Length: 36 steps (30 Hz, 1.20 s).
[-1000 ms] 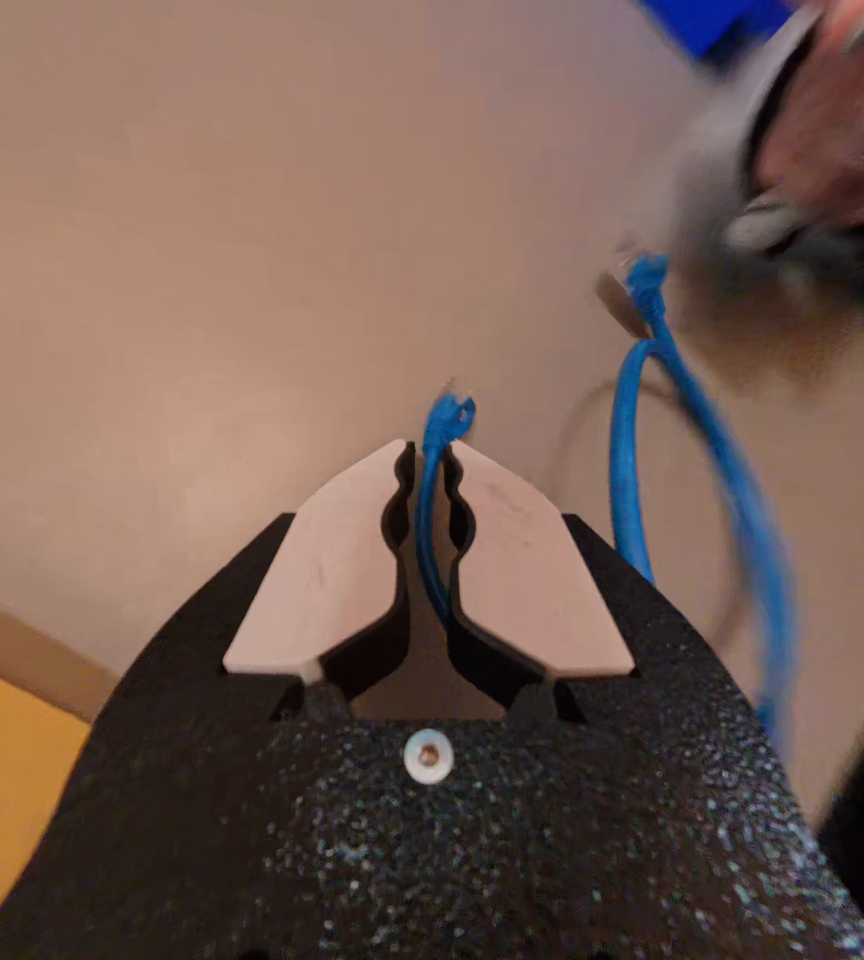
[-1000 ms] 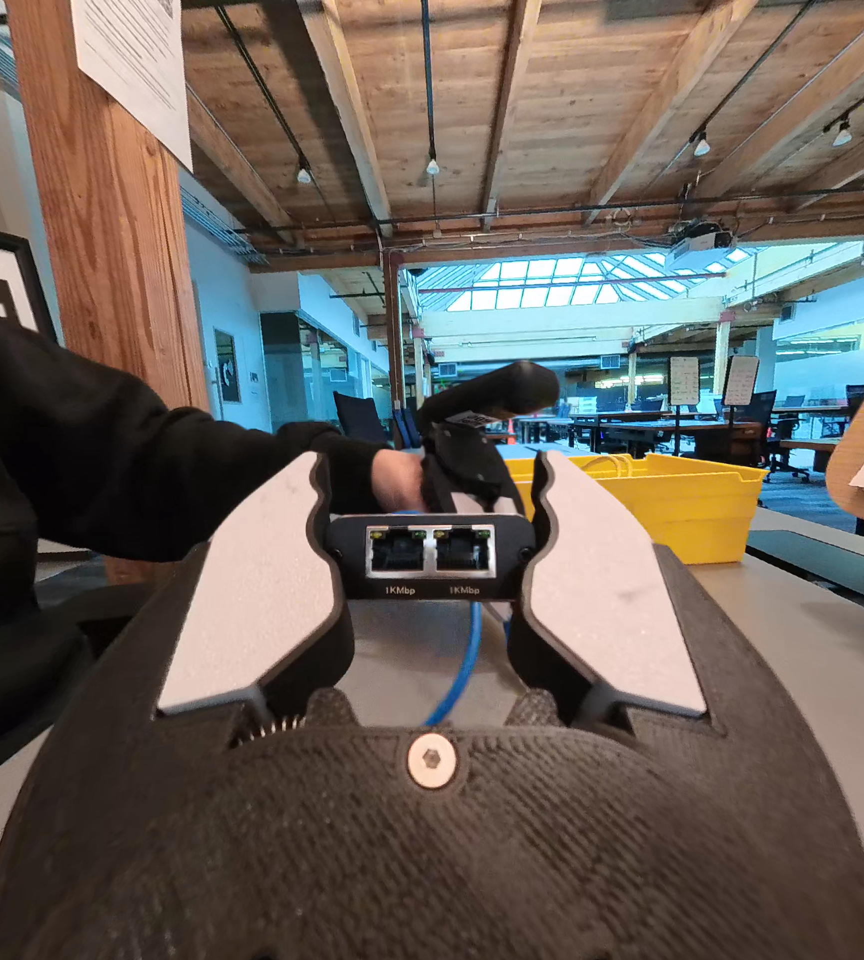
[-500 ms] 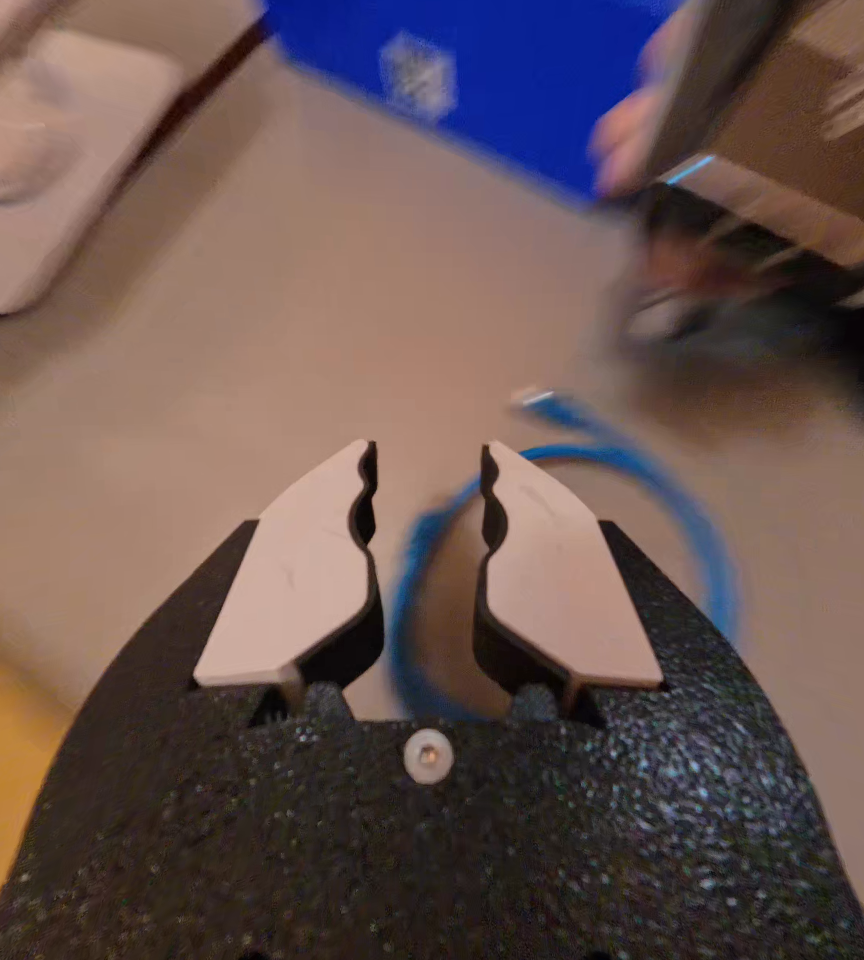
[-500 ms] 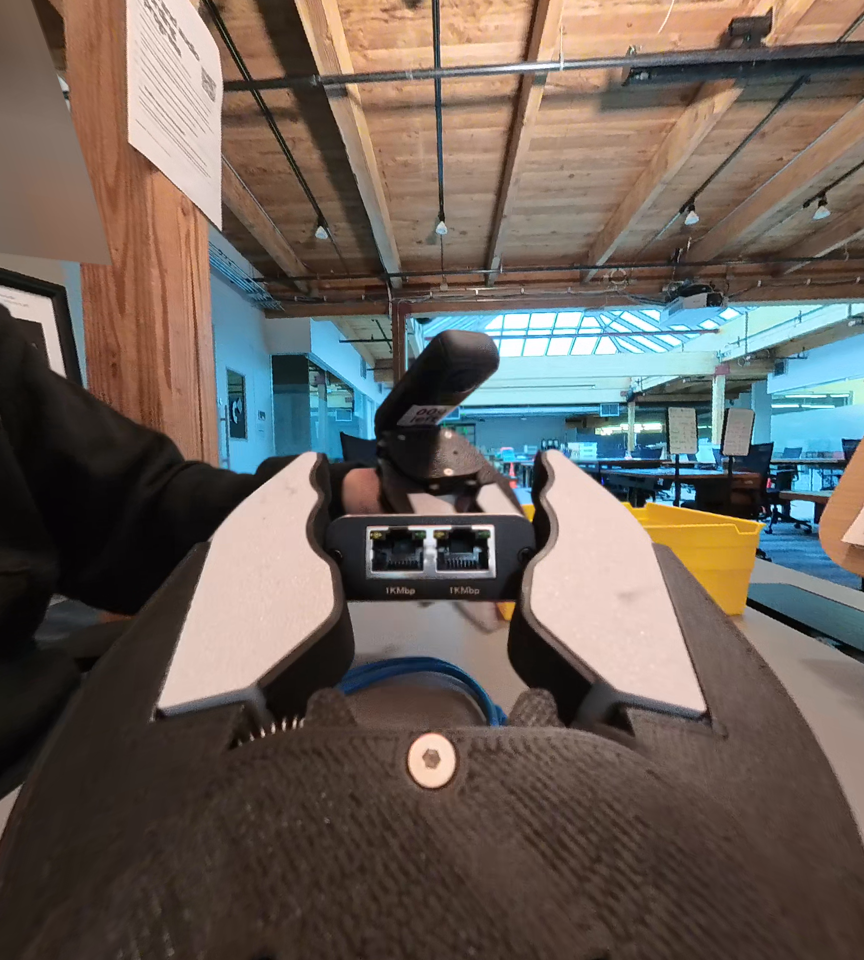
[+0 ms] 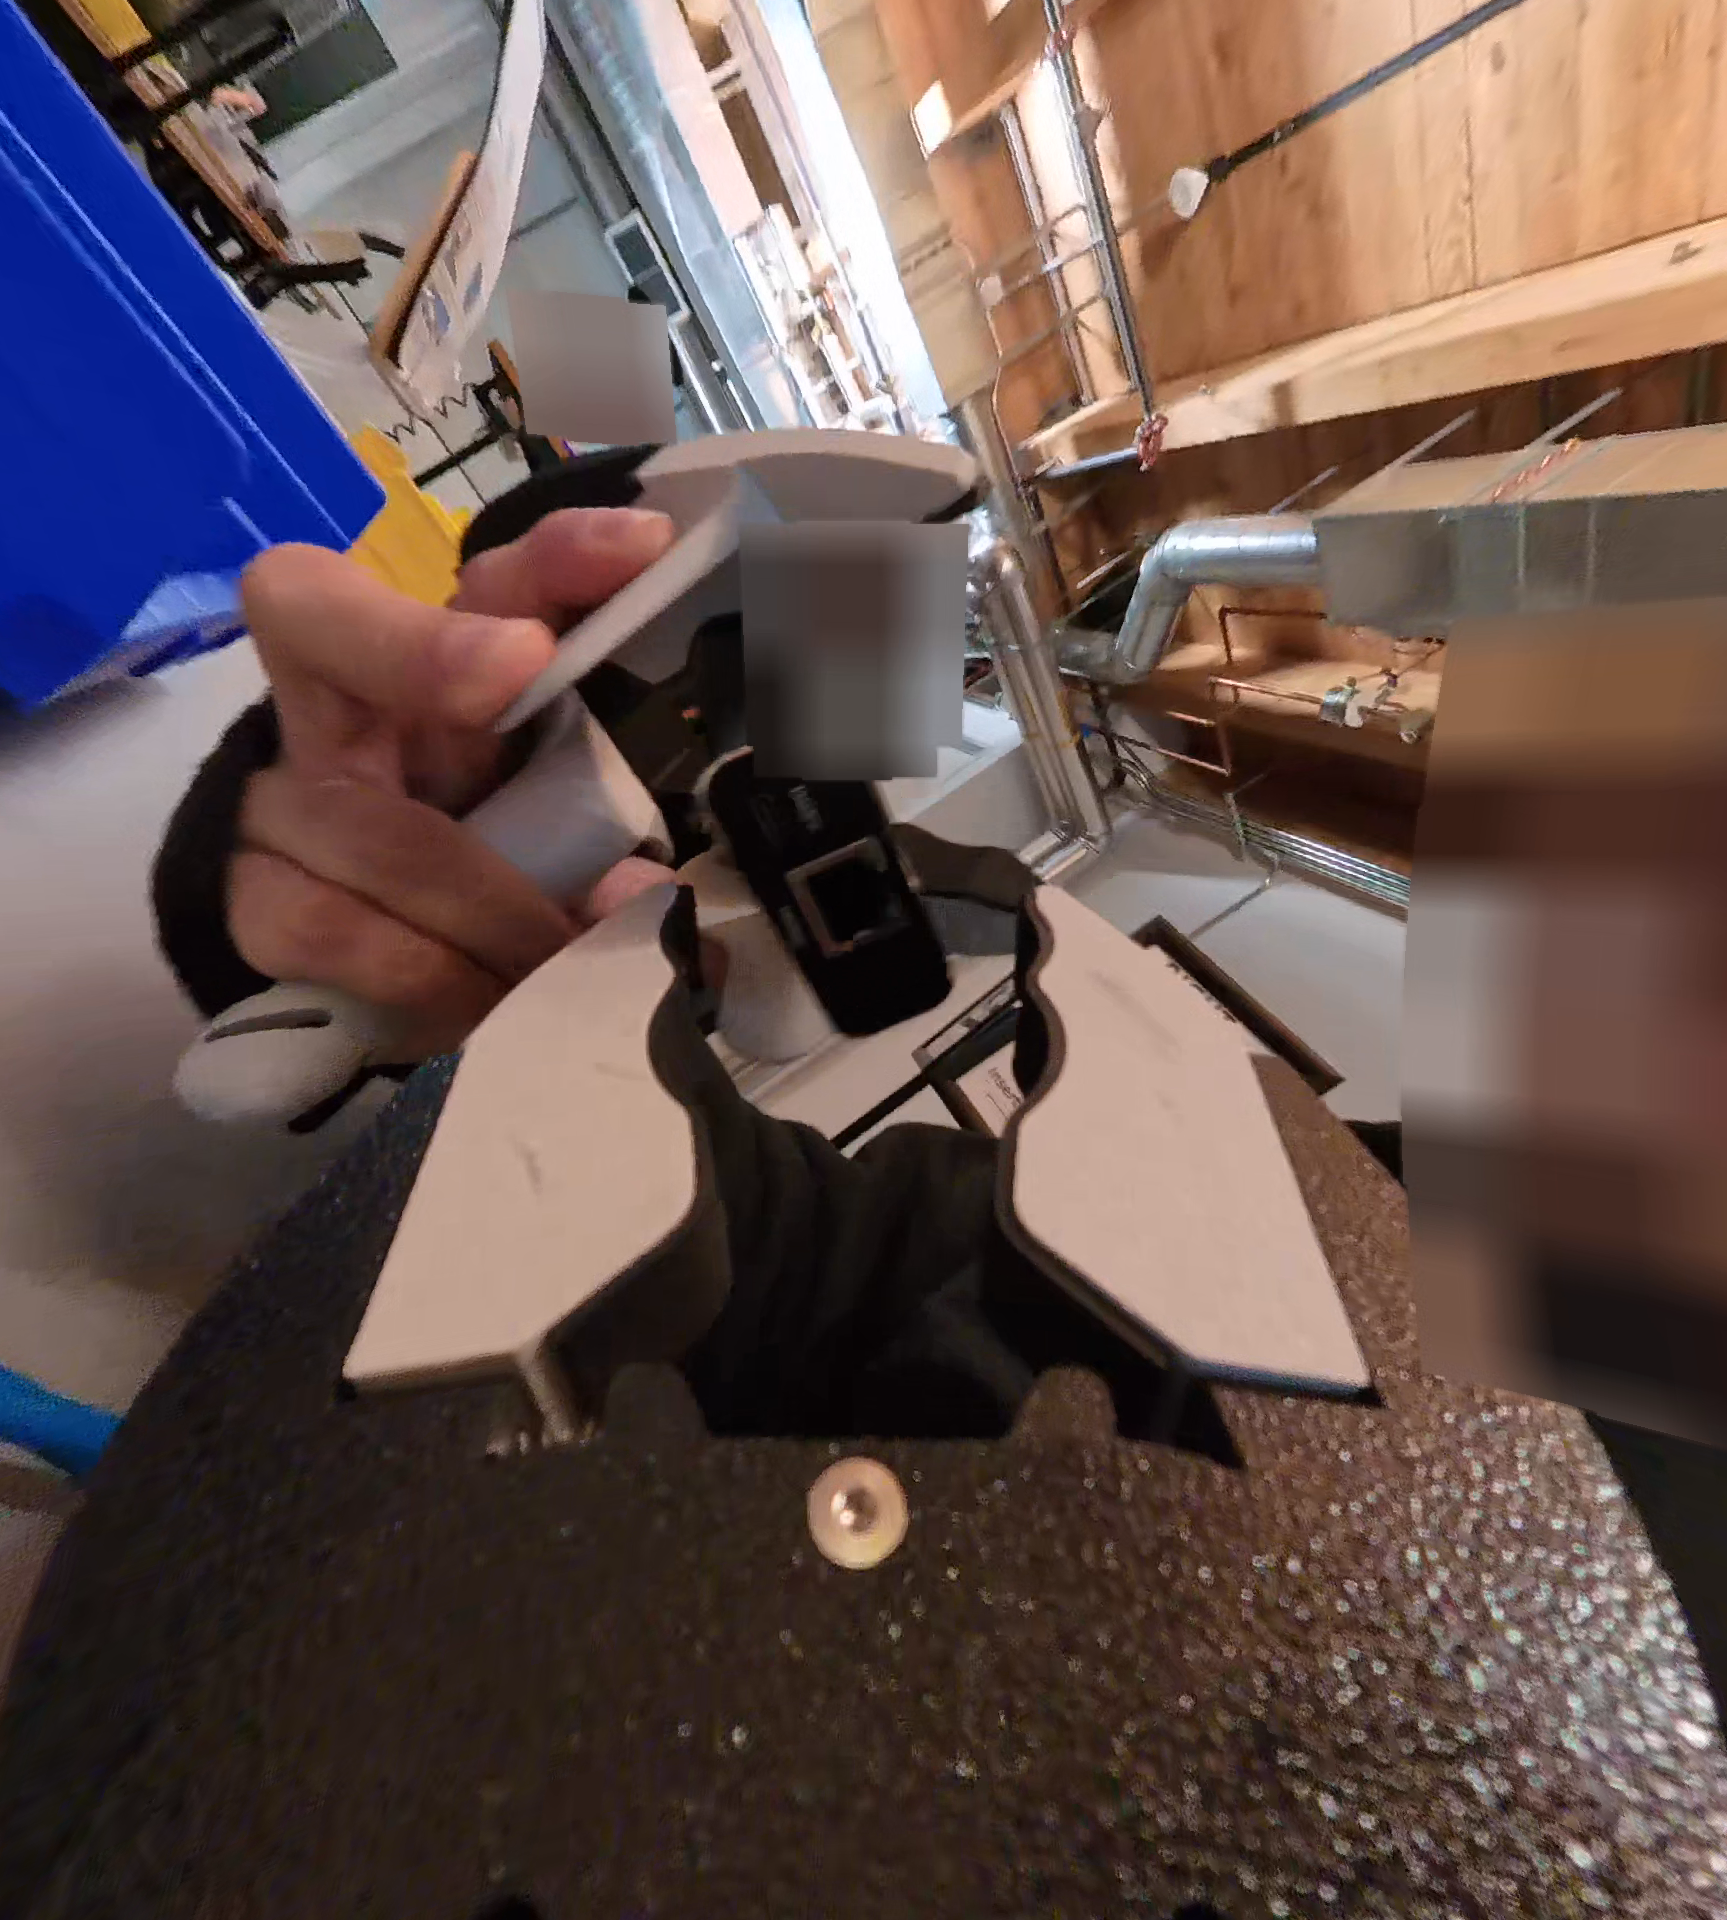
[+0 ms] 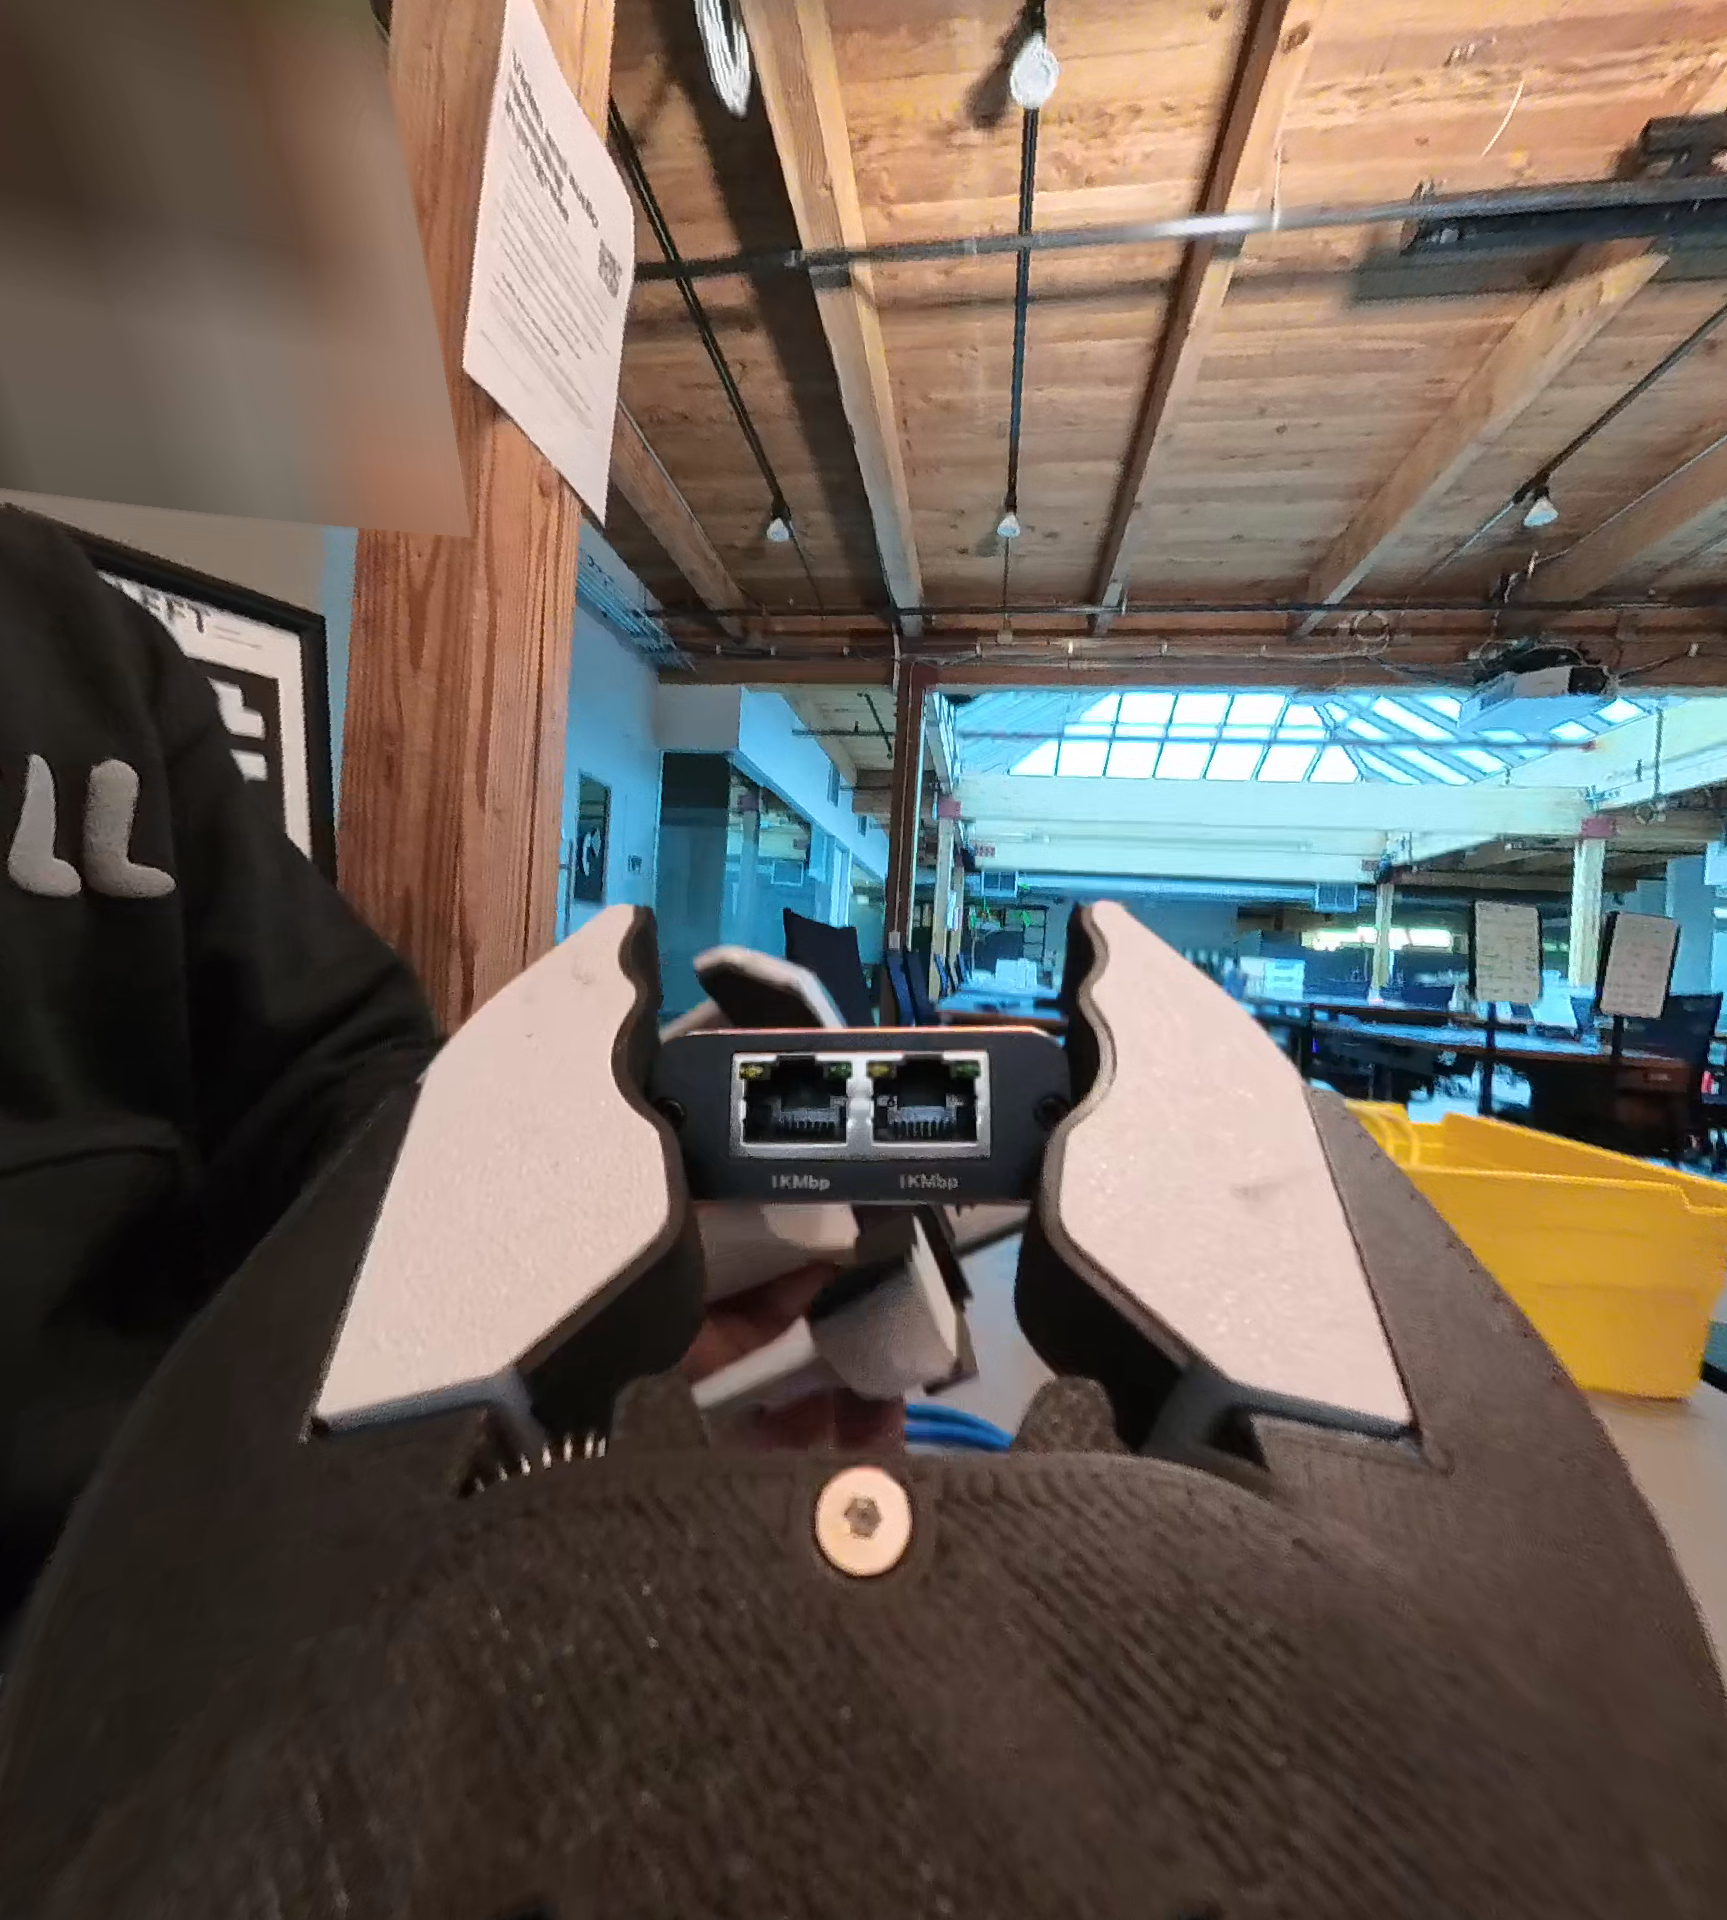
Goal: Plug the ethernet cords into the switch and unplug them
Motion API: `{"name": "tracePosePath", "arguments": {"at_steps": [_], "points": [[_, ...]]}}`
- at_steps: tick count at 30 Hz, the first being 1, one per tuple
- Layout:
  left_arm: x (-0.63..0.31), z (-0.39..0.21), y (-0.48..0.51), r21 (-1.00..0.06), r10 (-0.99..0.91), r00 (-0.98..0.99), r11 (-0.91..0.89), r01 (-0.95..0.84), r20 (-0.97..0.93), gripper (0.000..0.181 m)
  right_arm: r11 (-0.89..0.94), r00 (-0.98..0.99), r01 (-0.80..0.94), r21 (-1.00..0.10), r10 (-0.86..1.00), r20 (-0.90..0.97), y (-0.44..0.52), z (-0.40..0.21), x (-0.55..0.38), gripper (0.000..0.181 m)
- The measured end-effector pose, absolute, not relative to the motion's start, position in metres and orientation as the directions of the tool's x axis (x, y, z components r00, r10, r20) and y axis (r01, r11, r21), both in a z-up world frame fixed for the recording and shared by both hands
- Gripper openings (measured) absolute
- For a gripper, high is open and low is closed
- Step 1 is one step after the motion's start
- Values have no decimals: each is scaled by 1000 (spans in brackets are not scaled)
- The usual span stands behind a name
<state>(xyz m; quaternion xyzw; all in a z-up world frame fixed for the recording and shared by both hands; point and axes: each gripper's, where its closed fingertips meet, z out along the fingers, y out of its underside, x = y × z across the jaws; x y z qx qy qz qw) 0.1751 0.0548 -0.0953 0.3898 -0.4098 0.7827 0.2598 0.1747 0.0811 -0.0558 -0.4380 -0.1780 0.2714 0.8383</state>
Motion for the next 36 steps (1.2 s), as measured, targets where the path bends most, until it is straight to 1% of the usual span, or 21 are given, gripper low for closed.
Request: {"name": "tracePosePath", "arguments": {"at_steps": [3,4,5,6,8,11,14,19,24,30,33,36], "points": [[178,-103,56,-458,12,-542,-518,-722,840,38,434,798,-230,-871,597,87,90,-66,167,75],[179,-104,59,-428,24,-513,-520,-739,858,31,418,807,-195,-887,583,97,93,-70,166,75],[180,-106,63,-382,31,-464,-520,-763,885,30,383,822,-135,-914,558,113,98,-76,166,75],[180,-110,67,-359,12,-425,-513,-779,905,28,339,838,-66,-939,529,132,102,-85,166,75],[176,-118,71,-380,-74,-393,-470,-797,916,26,274,854,48,-961,488,182,109,-99,164,75],[169,-112,74,-377,-110,-369,-445,-812,923,27,243,862,77,-967,471,187,116,-102,157,77],[166,-111,75,-379,-164,-343,-440,-814,925,26,207,873,159,-965,428,235,124,-108,155,83],[165,-115,79,-379,-214,-315,-431,-819,924,25,181,881,209,-961,392,265,128,-112,155,82],[163,-112,76,-362,-191,-310,-422,-831,932,25,218,884,111,-970,425,196,124,-101,152,83],[165,-108,80,-359,-194,-304,-423,-832,933,25,279,888,191,-941,360,287,125,-100,155,79],[168,-107,86,-364,-218,-296,-430,-826,930,25,254,887,254,-933,324,329,129,-104,158,75],[170,-106,89,-366,-231,-289,-449,-815,929,25,203,898,239,-950,327,296,132,-107,161,75]]}}
